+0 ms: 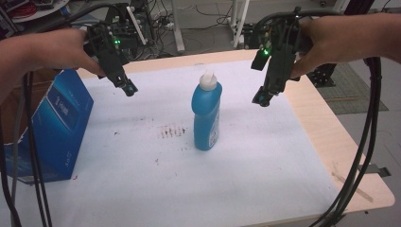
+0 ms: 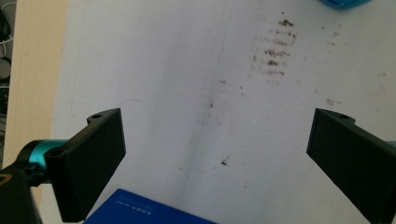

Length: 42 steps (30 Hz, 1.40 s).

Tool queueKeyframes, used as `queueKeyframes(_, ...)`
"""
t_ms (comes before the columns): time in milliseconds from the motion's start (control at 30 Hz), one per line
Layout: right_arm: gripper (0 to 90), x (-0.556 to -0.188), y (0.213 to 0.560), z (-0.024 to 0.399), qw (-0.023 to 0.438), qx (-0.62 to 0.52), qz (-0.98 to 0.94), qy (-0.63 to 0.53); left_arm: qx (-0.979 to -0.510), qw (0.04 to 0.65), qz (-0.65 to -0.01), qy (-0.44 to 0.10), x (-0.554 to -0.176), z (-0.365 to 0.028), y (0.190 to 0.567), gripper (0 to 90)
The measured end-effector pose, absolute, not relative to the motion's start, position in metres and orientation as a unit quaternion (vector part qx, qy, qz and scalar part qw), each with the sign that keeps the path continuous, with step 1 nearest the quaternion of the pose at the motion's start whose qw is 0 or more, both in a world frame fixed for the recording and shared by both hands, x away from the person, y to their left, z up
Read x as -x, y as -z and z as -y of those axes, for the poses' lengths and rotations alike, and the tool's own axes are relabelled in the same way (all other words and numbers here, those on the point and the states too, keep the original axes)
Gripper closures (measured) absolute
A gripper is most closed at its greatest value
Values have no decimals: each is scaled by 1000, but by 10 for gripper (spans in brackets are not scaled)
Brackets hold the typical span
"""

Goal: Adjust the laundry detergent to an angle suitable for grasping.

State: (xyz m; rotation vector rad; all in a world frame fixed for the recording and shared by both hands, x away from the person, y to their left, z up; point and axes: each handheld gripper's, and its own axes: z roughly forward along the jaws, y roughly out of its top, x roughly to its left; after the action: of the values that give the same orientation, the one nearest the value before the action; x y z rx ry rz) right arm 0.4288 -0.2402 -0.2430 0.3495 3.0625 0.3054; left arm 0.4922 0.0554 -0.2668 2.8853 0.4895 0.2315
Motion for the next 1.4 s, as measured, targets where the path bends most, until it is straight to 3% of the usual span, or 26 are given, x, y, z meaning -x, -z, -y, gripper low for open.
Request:
queueKeyframes(300, 12, -429, 241, 242, 23, -114, -988, -103, -965, 118, -217, -92, -490, -58, 269, 45)
queueKeyframes(700, 12, -430, 243, 241, 22, -112, -988, -100, -924, 158, -331, -108, -487, -66, 275, 45)
queueKeyframes(967, 12, -430, 245, 242, 22, -115, -988, -99, -880, 220, -395, -149, -485, -75, 277, 45)
queueKeyframes(1400, 13, -429, 248, 245, 24, -117, -988, -96, -826, 298, -417, -234, -460, -63, 291, 45)
